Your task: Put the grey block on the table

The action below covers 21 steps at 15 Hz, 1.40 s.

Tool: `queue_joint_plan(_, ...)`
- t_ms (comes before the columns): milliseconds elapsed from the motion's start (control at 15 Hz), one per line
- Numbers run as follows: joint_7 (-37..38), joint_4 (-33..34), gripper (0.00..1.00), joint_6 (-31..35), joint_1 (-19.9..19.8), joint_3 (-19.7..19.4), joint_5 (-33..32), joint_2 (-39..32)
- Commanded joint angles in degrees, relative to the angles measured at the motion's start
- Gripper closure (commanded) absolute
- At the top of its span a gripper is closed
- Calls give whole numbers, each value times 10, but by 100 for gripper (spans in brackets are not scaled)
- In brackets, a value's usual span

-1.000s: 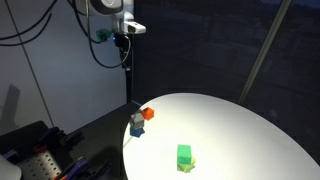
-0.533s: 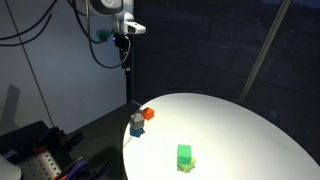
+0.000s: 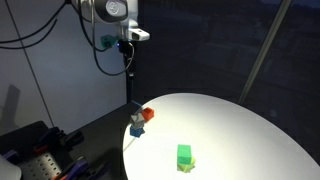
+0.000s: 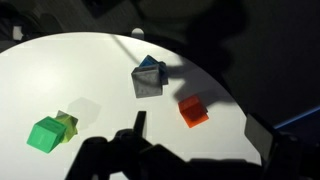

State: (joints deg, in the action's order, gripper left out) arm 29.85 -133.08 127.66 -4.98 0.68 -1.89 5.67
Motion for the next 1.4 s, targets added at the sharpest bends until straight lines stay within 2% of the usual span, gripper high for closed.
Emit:
queue_joint_plan(0, -14, 7, 0, 20, -1, -17, 5, -26)
queue_joint_plan(933, -24, 17, 0, 81, 7, -51, 0, -141)
queue_joint_plan(1333, -49, 24, 0, 81, 9, -60, -3, -176)
